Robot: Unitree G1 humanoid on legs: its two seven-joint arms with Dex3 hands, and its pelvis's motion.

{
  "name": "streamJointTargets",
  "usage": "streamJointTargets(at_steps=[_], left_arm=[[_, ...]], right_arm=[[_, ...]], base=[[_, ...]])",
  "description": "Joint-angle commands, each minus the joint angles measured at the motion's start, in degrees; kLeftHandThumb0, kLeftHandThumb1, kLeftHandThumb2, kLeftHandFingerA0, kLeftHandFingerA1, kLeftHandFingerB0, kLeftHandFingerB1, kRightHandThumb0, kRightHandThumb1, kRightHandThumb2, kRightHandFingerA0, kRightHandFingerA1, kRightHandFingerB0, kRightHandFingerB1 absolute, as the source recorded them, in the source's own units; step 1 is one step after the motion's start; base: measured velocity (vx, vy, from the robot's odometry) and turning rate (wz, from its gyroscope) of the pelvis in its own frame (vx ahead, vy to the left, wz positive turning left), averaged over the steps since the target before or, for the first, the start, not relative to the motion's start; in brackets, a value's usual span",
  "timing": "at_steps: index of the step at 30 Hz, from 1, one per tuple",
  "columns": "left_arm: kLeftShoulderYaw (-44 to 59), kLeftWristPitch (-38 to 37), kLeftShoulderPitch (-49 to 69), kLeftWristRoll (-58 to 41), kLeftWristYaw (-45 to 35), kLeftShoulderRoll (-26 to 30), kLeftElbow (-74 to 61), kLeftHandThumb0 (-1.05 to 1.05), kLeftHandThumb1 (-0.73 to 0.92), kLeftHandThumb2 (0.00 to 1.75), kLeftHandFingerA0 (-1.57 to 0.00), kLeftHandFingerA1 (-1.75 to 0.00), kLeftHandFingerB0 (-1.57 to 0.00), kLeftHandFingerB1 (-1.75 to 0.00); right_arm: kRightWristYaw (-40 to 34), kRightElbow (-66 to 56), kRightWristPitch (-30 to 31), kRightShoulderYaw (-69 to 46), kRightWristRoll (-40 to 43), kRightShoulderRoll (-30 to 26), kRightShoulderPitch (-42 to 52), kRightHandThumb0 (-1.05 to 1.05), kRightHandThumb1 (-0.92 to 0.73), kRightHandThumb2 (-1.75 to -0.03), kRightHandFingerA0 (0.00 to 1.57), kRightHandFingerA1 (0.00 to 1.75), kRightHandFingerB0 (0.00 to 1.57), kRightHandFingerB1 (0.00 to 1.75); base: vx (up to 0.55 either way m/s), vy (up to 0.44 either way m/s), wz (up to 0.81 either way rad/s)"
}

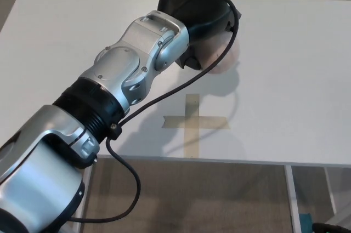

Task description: Use the left hand to take the pink dumpling toy on a person's hand and put it on the desk.

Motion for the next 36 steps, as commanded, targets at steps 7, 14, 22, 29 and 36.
streamJointTargets(at_steps=[7,14,22,29,36], left_arm=[[10.4,-2.7,0.5,-3.6,-3.9,7.6,-13.7,-0.36,0.54,0.84,-0.97,-1.32,-0.69,-0.61],[18.0,-8.1,3.8,-5.8,-1.1,15.4,-15.4,-0.4,0.56,0.65,-0.81,-1.5,-0.85,-0.57],[23.3,-10.6,8.4,-7.7,-1.4,21.9,-14.6,-0.27,0.69,0.61,-0.69,-1.58,-0.86,-0.8],[23.9,-12.8,15.0,-6.7,0.3,24.6,-13.2,-0.33,0.61,0.63,-0.73,-1.49,-0.79,-0.52],[22.8,-12.6,19.8,-5.7,0.6,24.9,-12.2,-0.22,0.66,0.61,-0.71,-1.54,-0.85,-0.53]], right_arm=[[1.0,0.3,1.5,0.2,0.3,-0.6,-0.2,-0.19,-0.66,-0.59,0.58,0.44,0.51,0.42],[1.0,0.2,1.2,0.7,0.0,-0.6,0.5,-0.19,-0.66,-0.59,0.57,0.44,0.51,0.42],[1.2,0.2,1.2,0.4,0.5,-0.7,0.6,-0.2,-0.66,-0.59,0.56,0.43,0.51,0.42],[1.0,0.1,0.9,0.3,0.6,-0.7,0.9,-0.2,-0.66,-0.59,0.56,0.44,0.51,0.42],[0.1,0.1,0.4,0.1,0.6,-0.5,1.0,-0.2,-0.66,-0.59,0.59,0.45,0.53,0.43]], base=[[0.0,0.0,0.0],[0.0,0.0,0.0],[0.0,0.0,0.0],[0.0,0.0,0.0],[0.0,0.0,0.0]])
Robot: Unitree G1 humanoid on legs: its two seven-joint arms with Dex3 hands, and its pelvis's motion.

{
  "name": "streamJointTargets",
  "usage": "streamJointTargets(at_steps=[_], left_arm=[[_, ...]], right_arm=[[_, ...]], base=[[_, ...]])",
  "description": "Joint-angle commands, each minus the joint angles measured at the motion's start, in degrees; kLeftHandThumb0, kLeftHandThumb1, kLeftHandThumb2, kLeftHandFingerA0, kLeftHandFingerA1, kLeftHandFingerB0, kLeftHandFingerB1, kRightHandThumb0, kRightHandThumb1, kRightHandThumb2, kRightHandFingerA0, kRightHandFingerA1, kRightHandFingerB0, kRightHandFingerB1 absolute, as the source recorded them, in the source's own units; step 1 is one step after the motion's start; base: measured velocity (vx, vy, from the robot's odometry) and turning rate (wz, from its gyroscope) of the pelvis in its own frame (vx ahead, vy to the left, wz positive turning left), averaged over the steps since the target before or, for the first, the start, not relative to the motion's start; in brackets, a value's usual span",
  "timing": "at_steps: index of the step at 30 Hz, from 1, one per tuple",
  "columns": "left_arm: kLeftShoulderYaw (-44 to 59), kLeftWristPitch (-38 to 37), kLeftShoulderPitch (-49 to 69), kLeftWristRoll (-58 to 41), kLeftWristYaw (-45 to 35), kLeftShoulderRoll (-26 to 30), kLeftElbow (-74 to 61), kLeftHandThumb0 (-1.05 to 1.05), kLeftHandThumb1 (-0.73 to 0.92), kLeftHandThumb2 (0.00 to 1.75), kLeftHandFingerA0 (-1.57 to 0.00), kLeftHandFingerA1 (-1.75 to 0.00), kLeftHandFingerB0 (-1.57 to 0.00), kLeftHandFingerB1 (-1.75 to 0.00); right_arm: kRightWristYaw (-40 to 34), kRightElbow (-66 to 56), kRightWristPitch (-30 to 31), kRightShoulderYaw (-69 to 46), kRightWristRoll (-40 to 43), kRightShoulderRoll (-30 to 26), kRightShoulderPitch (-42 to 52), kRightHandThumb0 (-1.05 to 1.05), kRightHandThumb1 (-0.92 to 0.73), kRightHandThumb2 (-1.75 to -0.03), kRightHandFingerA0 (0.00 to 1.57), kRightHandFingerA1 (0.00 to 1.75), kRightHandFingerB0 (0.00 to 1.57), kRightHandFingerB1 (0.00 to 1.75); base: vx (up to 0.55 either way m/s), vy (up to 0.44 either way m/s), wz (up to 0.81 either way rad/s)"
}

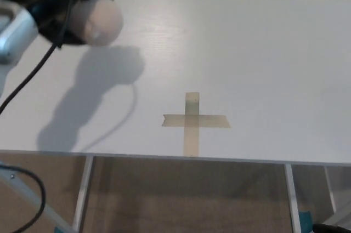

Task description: Use the left hand to take the pink dumpling toy on a person's hand and put it on the desk.

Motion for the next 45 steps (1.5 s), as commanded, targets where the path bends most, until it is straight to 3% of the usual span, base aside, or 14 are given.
streamJointTargets(at_steps=[1,6,7,8,21,22,23,27,28,34,45], left_arm=[[-1.4,-0.8,5.0,1.5,1.9,-0.2,1.6,-0.21,0.65,0.6,-0.72,-1.53,-0.86,-0.56],[-3.1,-1.2,7.4,2.7,4.0,-1.5,3.4,-0.2,0.64,0.6,-0.71,-1.53,-0.89,-0.67],[-4.1,-1.0,8.3,3.3,3.9,-2.0,4.1,-0.2,0.66,0.61,-0.71,-1.53,-0.76,-0.48],[-4.8,-0.5,8.6,3.7,3.5,-2.4,4.7,-0.19,0.66,0.61,-0.73,-1.51,-0.69,-0.45],[-6.4,-0.6,6.7,3.7,5.7,-4.3,12.1,-0.23,0.66,0.6,-0.73,-1.45,-0.66,-0.44],[-6.0,-0.1,7.0,3.3,5.0,-4.4,11.6,-0.46,0.5,0.73,-0.69,-0.57,-0.37,-0.43],[-5.9,3.8,7.3,3.0,-0.1,-4.1,9.2,-0.75,0.47,0.75,0.0,0.0,0.0,-0.04],[-5.7,7.8,7.2,2.8,-5.0,-4.0,6.7,-0.77,0.42,0.78,0.0,0.0,0.0,-0.08],[-5.1,10.4,7.2,2.2,-7.9,-4.0,4.4,-0.84,0.5,0.57,0.0,0.0,0.0,-0.05],[-2.6,12.3,7.6,0.0,-9.9,-3.7,0.6,-0.9,0.43,0.66,0.0,0.0,0.0,-0.05],[6.8,14.4,13.6,-5.6,-18.3,2.7,-22.3,-0.97,0.44,0.7,0.0,0.0,0.0,0.0]], right_arm=[[-0.7,0.1,-0.1,-0.4,0.6,0.1,1.1,-0.2,-0.66,-0.6,0.6,0.45,0.53,0.43],[-0.7,-0.1,-0.3,-0.6,0.7,0.2,1.0,-0.19,-0.66,-0.6,0.61,0.46,0.53,0.43],[-0.8,-0.1,-0.2,-0.4,0.5,0.3,0.8,-0.19,-0.66,-0.6,0.61,0.46,0.53,0.43],[-0.8,-0.1,-0.1,-0.4,0.4,0.3,0.8,-0.19,-0.67,-0.6,0.61,0.45,0.53,0.43],[-0.7,-0.1,0.4,-0.6,0.5,0.1,0.1,-0.19,-0.67,-0.59,0.59,0.45,0.52,0.42],[-0.7,0.0,0.4,-0.6,0.5,0.1,0.1,-0.19,-0.67,-0.59,0.59,0.45,0.52,0.42],[-0.7,0.0,0.5,-0.6,0.5,0.1,0.1,-0.19,-0.67,-0.59,0.59,0.45,0.52,0.42],[-0.7,0.0,0.3,-0.6,0.5,0.1,0.2,-0.19,-0.67,-0.59,0.6,0.45,0.53,0.43],[-0.6,0.0,0.2,-0.7,0.6,0.1,0.3,-0.19,-0.67,-0.59,0.6,0.45,0.53,0.43],[-0.6,0.1,0.3,-0.7,0.5,0.0,0.1,-0.19,-0.67,-0.59,0.6,0.45,0.52,0.42],[-0.5,0.1,0.1,-0.6,0.4,0.0,0.4,-0.19,-0.67,-0.59,0.6,0.45,0.52,0.42]], base=[[0.0,0.0,0.0],[0.0,0.0,0.0],[0.0,0.0,0.0],[0.0,0.0,0.0],[0.0,0.0,0.0],[0.0,0.0,0.0],[0.0,0.0,0.0],[0.0,0.0,0.0],[0.0,0.0,0.0],[0.0,0.0,0.0],[0.0,0.0,0.0]])
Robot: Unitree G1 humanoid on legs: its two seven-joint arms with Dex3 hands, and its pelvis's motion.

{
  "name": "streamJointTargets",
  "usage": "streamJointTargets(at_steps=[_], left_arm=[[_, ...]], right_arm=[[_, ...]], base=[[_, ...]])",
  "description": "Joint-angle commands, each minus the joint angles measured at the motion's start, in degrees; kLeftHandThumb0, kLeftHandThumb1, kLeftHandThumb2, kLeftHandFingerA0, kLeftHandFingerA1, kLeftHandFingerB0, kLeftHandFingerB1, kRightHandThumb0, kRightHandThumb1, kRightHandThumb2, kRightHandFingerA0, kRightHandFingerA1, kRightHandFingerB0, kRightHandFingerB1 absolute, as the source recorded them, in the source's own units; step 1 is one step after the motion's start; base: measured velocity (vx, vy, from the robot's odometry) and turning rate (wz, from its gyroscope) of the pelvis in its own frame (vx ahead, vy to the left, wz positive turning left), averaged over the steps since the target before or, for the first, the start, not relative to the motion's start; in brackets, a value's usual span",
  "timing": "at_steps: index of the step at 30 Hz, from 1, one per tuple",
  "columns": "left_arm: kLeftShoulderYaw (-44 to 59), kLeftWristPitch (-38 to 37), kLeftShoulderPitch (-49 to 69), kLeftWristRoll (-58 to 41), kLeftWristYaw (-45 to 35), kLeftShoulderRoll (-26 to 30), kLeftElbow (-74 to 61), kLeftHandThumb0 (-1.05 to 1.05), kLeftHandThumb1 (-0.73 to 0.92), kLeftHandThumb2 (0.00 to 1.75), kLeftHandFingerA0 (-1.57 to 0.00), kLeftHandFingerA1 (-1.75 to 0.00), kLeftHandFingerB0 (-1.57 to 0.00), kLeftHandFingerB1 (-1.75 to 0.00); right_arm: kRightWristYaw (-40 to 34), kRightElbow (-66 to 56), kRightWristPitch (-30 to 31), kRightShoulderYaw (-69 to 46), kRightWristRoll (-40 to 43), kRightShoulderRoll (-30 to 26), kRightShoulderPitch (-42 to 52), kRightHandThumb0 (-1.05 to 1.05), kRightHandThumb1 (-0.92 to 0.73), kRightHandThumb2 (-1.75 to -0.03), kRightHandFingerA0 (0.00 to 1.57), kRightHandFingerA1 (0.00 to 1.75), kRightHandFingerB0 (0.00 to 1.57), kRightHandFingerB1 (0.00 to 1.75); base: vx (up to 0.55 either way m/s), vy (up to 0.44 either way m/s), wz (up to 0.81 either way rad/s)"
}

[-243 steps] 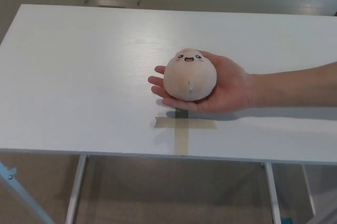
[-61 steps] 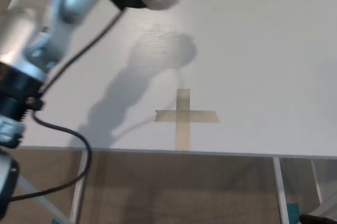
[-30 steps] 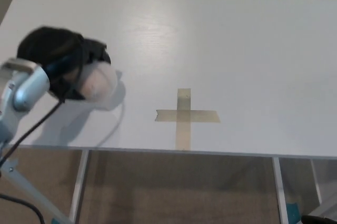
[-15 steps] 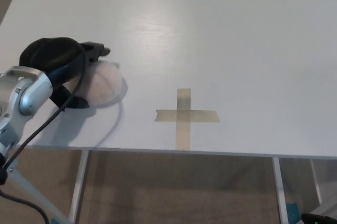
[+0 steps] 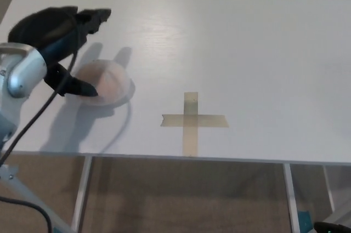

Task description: Use the left hand to take the pink dumpling toy on a person's hand and put it on the desk.

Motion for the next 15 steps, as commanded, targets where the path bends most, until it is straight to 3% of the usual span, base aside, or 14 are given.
streamJointTargets(at_steps=[1,5,6,7,8,9,10,13,14,15], left_arm=[[9.7,2.1,8.4,-7.6,-8.7,6.8,-19.5,-0.98,0.46,0.66,0.0,0.0,0.0,-0.02],[19.2,1.0,17.3,-12.3,-10.4,9.3,-32.2,-0.99,0.48,0.68,0.0,0.0,0.0,-0.02],[22.9,-0.1,20.4,-14.2,-10.5,8.8,-35.7,-0.95,0.37,0.74,0.0,0.0,0.0,-0.02],[27.1,-1.6,24.0,-16.6,-10.5,7.9,-39.5,-0.96,0.51,0.57,0.0,-0.02,0.0,-0.13],[31.8,-3.3,28.1,-19.3,-10.4,6.8,-43.7,-0.96,0.51,0.57,0.0,-0.02,0.0,-0.13],[35.2,-5.3,31.6,-22.1,-10.5,5.1,-46.5,-0.85,0.38,0.73,0.0,-0.09,-0.04,-0.18],[37.5,-6.6,34.1,-24.2,-10.6,4.0,-48.5,-0.85,0.38,0.73,0.0,-0.09,-0.04,-0.18],[45.0,-13.0,43.8,-32.9,-11.3,-0.2,-53.6,-0.76,0.38,0.69,-0.06,-0.15,-0.1,-0.23],[47.8,-14.6,48.0,-36.4,-12.4,-1.9,-55.7,-0.65,0.43,0.55,-0.07,-0.25,-0.15,-0.28],[49.5,-15.4,50.5,-38.4,-13.1,-2.9,-57.1,-0.65,0.43,0.55,-0.07,-0.25,-0.15,-0.28]], right_arm=[[0.2,0.1,0.2,-0.1,0.4,-0.1,1.0,-0.19,-0.67,-0.59,0.6,0.45,0.52,0.42],[0.3,0.1,0.0,-0.1,0.5,-0.2,1.3,-0.19,-0.67,-0.59,0.6,0.45,0.52,0.42],[0.3,0.2,0.1,-0.1,0.4,-0.3,1.3,-0.19,-0.67,-0.59,0.6,0.45,0.52,0.42],[0.4,0.2,0.2,-0.2,0.4,-0.4,1.2,-0.19,-0.67,-0.59,0.6,0.45,0.52,0.42],[0.4,0.3,0.3,-0.2,0.5,-0.5,1.1,-0.19,-0.67,-0.59,0.6,0.45,0.52,0.42],[0.3,0.3,0.4,-0.2,0.4,-0.6,1.1,-0.19,-0.67,-0.59,0.6,0.45,0.52,0.42],[0.3,0.3,0.4,-0.1,0.3,-0.6,1.1,-0.19,-0.67,-0.59,0.6,0.45,0.52,0.42],[0.0,0.4,0.2,0.1,0.1,-0.6,1.3,-0.19,-0.67,-0.59,0.6,0.45,0.53,0.43],[-0.1,0.4,0.2,0.2,0.0,-0.6,1.4,-0.19,-0.67,-0.59,0.6,0.45,0.53,0.43],[-0.1,0.4,0.2,0.3,-0.1,-0.6,1.5,-0.19,-0.67,-0.59,0.6,0.45,0.53,0.43]], base=[[0.0,0.0,0.0],[0.0,0.0,0.0],[0.0,0.0,0.0],[0.0,0.0,0.0],[0.0,0.0,0.0],[0.0,0.0,0.0],[0.0,0.0,0.0],[0.0,0.0,0.0],[0.0,0.0,0.0],[0.0,0.0,0.0]])
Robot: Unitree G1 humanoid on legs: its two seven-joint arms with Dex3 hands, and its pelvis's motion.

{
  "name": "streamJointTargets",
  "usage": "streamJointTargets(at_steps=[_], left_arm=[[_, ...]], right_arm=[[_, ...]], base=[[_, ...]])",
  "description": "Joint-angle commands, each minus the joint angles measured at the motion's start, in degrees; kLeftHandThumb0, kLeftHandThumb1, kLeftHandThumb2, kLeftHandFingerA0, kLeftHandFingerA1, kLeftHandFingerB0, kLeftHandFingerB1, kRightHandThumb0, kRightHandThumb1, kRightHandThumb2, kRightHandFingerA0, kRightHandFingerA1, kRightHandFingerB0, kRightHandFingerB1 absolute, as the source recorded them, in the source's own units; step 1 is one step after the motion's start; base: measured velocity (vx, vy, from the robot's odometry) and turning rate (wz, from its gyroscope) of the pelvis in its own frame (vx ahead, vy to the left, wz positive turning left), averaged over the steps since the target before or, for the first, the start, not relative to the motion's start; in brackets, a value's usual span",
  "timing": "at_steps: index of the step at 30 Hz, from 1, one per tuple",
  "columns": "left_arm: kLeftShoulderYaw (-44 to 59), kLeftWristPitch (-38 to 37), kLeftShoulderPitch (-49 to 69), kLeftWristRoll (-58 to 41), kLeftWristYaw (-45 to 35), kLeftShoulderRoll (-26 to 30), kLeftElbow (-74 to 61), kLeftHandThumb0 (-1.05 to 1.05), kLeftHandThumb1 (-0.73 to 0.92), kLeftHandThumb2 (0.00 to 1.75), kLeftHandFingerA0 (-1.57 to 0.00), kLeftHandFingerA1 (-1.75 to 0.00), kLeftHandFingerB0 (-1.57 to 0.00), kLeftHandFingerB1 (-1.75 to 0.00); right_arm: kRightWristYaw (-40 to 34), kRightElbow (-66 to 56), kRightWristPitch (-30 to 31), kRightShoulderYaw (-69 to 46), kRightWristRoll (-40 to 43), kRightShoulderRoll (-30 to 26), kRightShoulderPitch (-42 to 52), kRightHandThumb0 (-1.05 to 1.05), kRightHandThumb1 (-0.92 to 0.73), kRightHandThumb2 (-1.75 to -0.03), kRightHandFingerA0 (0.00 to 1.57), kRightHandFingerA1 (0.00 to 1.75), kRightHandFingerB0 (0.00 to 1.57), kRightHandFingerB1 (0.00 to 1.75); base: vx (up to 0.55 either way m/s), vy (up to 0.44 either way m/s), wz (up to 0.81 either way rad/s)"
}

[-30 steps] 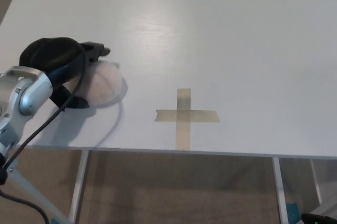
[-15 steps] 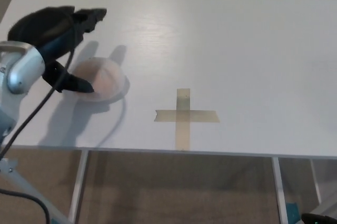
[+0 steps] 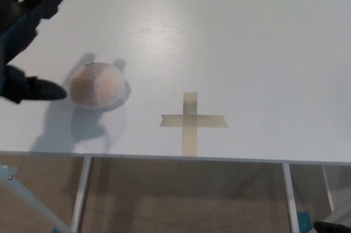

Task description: Use the left hand to take the pink dumpling toy on a person's hand and put it on the desk.

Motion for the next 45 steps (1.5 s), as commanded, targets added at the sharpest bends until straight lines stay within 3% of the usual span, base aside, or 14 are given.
streamJointTargets(at_steps=[1,3,6,7,9,17,21,22,28,29,33,36,37,45], left_arm=[[30.2,-17.9,35.9,-35.2,-10.3,-9.9,-26.8,-0.32,0.16,0.8,-0.01,-0.49,0.0,-0.46],[32.6,-22.2,43.2,-38.8,-11.1,-12.4,-26.6,-0.66,0.39,0.69,-0.11,-0.37,-0.19,-0.36],[33.6,-25.1,48.0,-40.3,-11.2,-13.8,-26.0,-0.67,0.4,0.7,-0.12,-0.38,-0.2,-0.37],[33.6,-27.3,51.0,-40.8,-11.2,-14.9,-25.1,-0.3,0.19,0.83,-0.09,-0.52,-0.08,-0.48],[33.7,-31.3,56.8,-41.6,-11.3,-16.9,-23.2,-0.63,0.47,0.55,-0.23,-0.33,-0.28,-0.3],[30.2,-35.1,69.4,-37.6,-11.8,-19.2,-14.4,-0.64,0.41,0.77,-0.34,-0.47,-0.28,-0.41],[26.3,-34.7,70.5,-30.9,-10.0,-18.3,-7.0,-0.62,0.47,0.56,-0.42,-0.38,-0.37,-0.33],[23.1,-33.7,68.1,-25.4,-7.8,-17.2,0.9,-0.63,0.42,0.79,-0.46,-0.52,-0.29,-0.41],[19.4,-33.7,64.0,-19.5,-4.0,-15.2,11.9,-0.57,0.5,0.56,-0.54,-0.41,-0.46,-0.36],[16.9,-32.0,60.6,-15.5,-1.4,-14.0,18.9,-0.57,0.44,0.81,-0.5,-0.54,-0.37,-0.47],[8.6,-19.6,50.4,-6.7,1.0,-10.9,34.7,-0.54,0.6,0.58,-0.48,-0.38,-0.39,-0.34],[4.9,-15.1,45.1,-6.4,-0.8,-9.6,43.3,-0.53,0.48,0.86,-0.42,-0.54,-0.24,-0.44],[3.4,-13.2,41.7,-6.7,-2.5,-9.6,48.7,-0.53,0.64,0.59,-0.41,-0.35,-0.32,-0.31],[4.0,-2.3,24.5,-13.2,-3.0,-11.3,78.2,-0.53,0.5,0.84,-0.37,-0.51,-0.25,-0.44]], right_arm=[[-0.3,0.4,0.3,0.4,-0.2,-0.4,1.9,-0.19,-0.67,-0.59,0.6,0.45,0.52,0.42],[-0.3,0.5,0.3,0.4,-0.2,-0.4,2.2,-0.19,-0.67,-0.59,0.59,0.44,0.52,0.42],[-0.2,0.6,0.3,0.4,-0.2,-0.4,2.5,-0.19,-0.67,-0.59,0.59,0.44,0.51,0.42],[-0.2,0.7,0.3,0.3,-0.1,-0.3,2.8,-0.19,-0.67,-0.59,0.59,0.45,0.51,0.42],[-0.3,0.8,0.2,0.2,0.0,-0.2,3.3,-0.19,-0.67,-0.59,0.61,0.45,0.52,0.42],[-1.4,1.1,-0.5,0.5,-0.5,0.2,5.7,-0.19,-0.67,-0.59,0.63,0.46,0.51,0.42],[-1.5,1.1,-0.9,0.8,-0.7,0.6,7.0,-0.18,-0.67,-0.59,0.63,0.47,0.5,0.42],[-1.8,1.3,-1.0,1.2,-1.1,0.8,7.8,-0.18,-0.67,-0.59,0.64,0.46,0.51,0.42],[-2.2,1.5,-0.9,1.6,-1.4,0.8,8.3,-0.18,-0.67,-0.59,0.64,0.46,0.52,0.42],[-2.4,1.6,-0.7,1.9,-1.5,0.8,8.6,-0.18,-0.67,-0.59,0.64,0.46,0.52,0.42],[-3.0,1.9,-0.6,2.6,-1.9,1.2,9.6,-0.18,-0.67,-0.59,0.65,0.47,0.52,0.42],[-3.2,2.0,-0.8,2.8,-1.9,1.4,10.3,-0.18,-0.67,-0.59,0.66,0.47,0.52,0.42],[-3.3,2.0,-0.8,3.0,-2.0,1.4,10.7,-0.18,-0.67,-0.6,0.66,0.47,0.53,0.42],[-2.8,1.9,-0.6,3.2,-1.7,1.1,11.3,-0.2,-0.67,-0.59,0.64,0.46,0.52,0.42]], base=[[0.0,0.0,0.0],[0.0,0.0,0.0],[0.0,0.0,0.0],[0.0,0.0,0.0],[0.0,0.0,0.0],[0.0,0.0,0.0],[0.0,0.0,0.0],[0.0,0.0,0.0],[0.0,0.0,0.0],[0.0,0.0,0.0],[0.0,0.0,0.0],[0.0,0.0,0.0],[0.0,0.0,0.0],[0.0,0.0,0.0]])
